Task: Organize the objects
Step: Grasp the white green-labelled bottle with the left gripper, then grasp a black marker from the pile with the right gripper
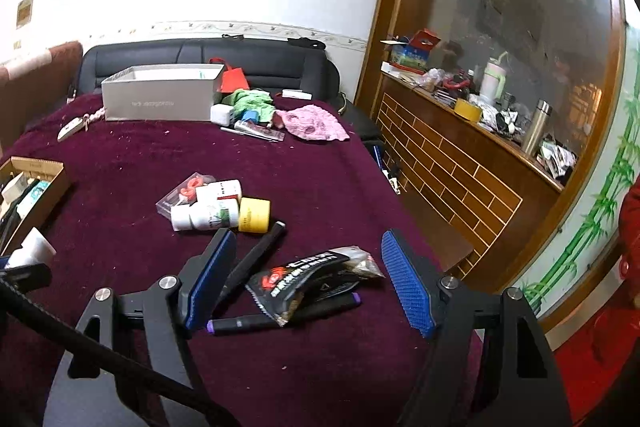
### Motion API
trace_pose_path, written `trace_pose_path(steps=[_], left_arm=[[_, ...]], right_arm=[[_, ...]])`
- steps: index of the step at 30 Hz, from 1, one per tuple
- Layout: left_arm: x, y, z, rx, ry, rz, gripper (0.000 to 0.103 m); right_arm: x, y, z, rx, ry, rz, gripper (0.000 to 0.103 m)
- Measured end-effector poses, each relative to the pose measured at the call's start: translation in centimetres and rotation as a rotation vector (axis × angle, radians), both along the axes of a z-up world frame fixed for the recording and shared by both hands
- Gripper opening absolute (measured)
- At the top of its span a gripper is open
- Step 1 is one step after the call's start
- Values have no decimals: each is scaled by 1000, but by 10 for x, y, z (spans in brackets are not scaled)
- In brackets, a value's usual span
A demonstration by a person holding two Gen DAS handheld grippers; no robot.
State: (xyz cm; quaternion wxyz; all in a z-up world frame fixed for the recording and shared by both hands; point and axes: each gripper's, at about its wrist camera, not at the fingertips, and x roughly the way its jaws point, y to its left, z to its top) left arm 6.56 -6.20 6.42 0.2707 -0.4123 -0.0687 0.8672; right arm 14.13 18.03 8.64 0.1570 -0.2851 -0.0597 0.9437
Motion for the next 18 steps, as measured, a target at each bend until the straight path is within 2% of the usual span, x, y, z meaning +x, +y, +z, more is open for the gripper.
trace_pose_path(steps=[8,11,13,14,16,18], left_arm=[[2,-30,-1,38,12,22,29],[2,-42,-1,45,18,30,29],[3,-52,0,50,30,39,29],[5,-57,2,50,39,42,29],[7,-64,3,53,54,49,29],[9,-72,3,65,60,53,29]], right_arm=[[-14,-27,-7,53,-46,21,75],[-28,-30,-12,53,-99,35,76],[-40,-19,-13,-66,-143,76,76],[-51,-2,-14,-210,-178,116,76],[-66,24,-16,-432,-213,180,76],[-80,45,-20,-611,-236,217,76]])
